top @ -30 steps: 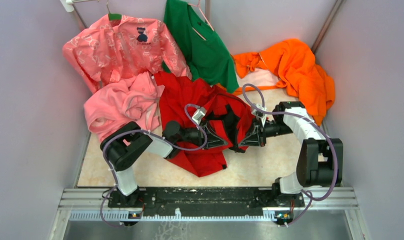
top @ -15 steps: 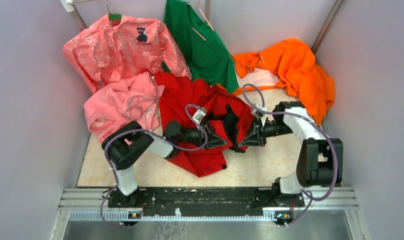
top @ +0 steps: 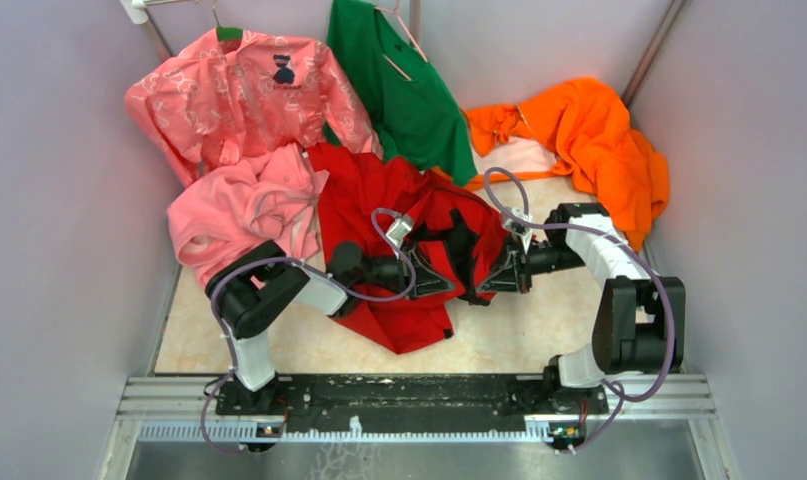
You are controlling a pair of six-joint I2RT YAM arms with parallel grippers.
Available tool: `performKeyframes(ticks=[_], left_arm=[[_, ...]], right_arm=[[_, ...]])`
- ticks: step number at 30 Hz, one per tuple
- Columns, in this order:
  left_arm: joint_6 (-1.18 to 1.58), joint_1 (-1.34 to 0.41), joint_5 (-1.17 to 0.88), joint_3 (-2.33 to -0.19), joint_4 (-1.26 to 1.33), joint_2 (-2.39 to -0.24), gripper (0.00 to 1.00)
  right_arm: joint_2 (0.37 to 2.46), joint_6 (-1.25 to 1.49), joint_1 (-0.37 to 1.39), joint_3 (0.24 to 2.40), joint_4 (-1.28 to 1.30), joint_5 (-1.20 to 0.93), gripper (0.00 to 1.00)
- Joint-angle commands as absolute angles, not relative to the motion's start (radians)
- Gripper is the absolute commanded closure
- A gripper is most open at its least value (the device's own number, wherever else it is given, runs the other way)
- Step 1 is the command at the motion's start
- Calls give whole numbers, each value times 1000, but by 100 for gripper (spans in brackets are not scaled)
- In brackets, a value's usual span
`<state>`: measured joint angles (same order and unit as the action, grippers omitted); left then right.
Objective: Zip up the jacket
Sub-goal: Insert the zipper into the jacket.
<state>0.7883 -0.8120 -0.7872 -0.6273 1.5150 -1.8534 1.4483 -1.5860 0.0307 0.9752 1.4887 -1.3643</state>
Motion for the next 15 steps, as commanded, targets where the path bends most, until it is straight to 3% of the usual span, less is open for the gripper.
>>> performKeyframes(ticks=[1,15], left_arm=[[795,-812,-799,-653,1792,-1865,100],[772,-812,-796,-628,1792,-1832,100]], right_arm=[[1420,-1614,40,986,1501,-1415,100],[1425,-1614,40,988,1502,-1412,100]])
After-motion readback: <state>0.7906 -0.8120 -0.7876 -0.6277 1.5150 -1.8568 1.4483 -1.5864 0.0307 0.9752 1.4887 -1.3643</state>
